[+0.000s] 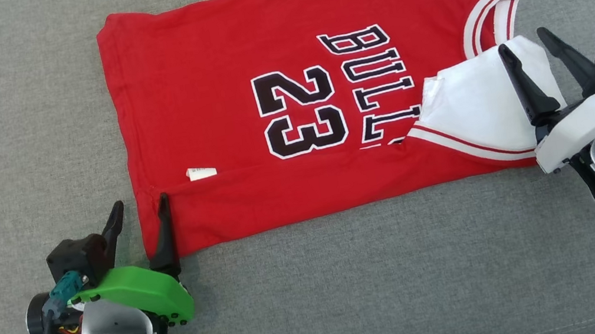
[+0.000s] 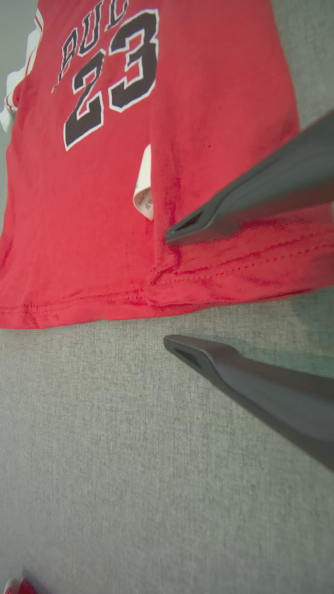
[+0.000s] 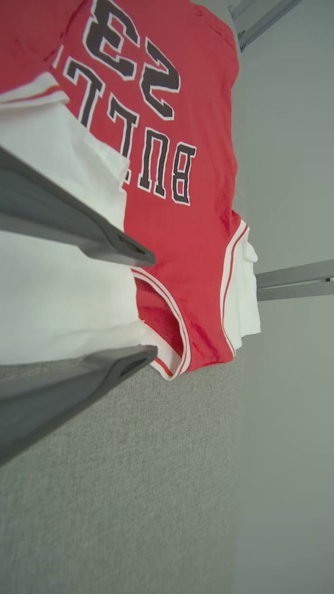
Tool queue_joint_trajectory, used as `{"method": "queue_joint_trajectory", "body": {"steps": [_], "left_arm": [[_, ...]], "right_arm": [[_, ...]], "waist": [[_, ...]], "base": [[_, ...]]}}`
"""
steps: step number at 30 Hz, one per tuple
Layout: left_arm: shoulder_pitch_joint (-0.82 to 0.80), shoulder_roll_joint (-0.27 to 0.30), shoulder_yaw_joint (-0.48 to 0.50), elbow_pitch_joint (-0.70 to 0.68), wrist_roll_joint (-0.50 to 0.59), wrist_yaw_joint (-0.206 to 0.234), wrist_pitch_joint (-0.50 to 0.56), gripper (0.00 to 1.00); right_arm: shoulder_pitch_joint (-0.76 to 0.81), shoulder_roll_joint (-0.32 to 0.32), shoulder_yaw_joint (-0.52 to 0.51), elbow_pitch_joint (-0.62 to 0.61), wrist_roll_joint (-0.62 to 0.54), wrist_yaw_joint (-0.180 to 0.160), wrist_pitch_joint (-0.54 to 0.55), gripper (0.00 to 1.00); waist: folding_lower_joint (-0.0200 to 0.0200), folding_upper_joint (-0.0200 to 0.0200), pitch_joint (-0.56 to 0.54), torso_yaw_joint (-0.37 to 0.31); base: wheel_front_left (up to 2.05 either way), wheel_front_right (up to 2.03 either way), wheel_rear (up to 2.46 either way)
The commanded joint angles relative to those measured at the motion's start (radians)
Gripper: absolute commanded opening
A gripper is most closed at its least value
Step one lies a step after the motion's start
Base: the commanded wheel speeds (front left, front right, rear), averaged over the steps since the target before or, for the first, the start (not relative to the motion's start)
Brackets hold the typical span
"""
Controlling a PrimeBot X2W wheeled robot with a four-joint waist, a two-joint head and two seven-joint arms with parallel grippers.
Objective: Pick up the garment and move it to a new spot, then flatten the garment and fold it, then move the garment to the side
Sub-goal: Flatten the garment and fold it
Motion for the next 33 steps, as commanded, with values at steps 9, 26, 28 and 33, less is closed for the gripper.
{"method": "queue_joint_trajectory", "body": {"steps": [9,26,28,33], "left_arm": [[0.073,-0.027,0.024,-0.085,0.072,0.121,-0.223,1.0],[0.216,-0.028,0.033,-0.208,0.171,0.196,-0.256,1.0],[0.219,-0.03,0.034,-0.207,0.17,0.195,-0.256,1.0],[0.211,-0.027,0.035,-0.203,0.176,0.191,-0.256,1.0]], "right_arm": [[0.212,0.094,-0.237,-0.294,-0.211,-0.001,-0.009,1.0],[0.496,0.212,-0.283,-0.481,-0.264,-0.001,-0.01,1.0],[0.498,0.213,-0.284,-0.482,-0.263,-0.001,-0.01,1.0],[0.493,0.212,-0.282,-0.481,-0.261,-0.001,-0.01,1.0]], "waist": [[0.0,0.0,-0.109,-0.022],[0.0,0.0,-0.181,-0.07],[0.0,0.0,-0.178,-0.07],[0.0,0.0,-0.17,-0.068]], "base": [[0.0,0.0,0.0],[0.0,0.0,0.0],[0.0,0.0,0.0],[0.0,0.0,0.0]]}}
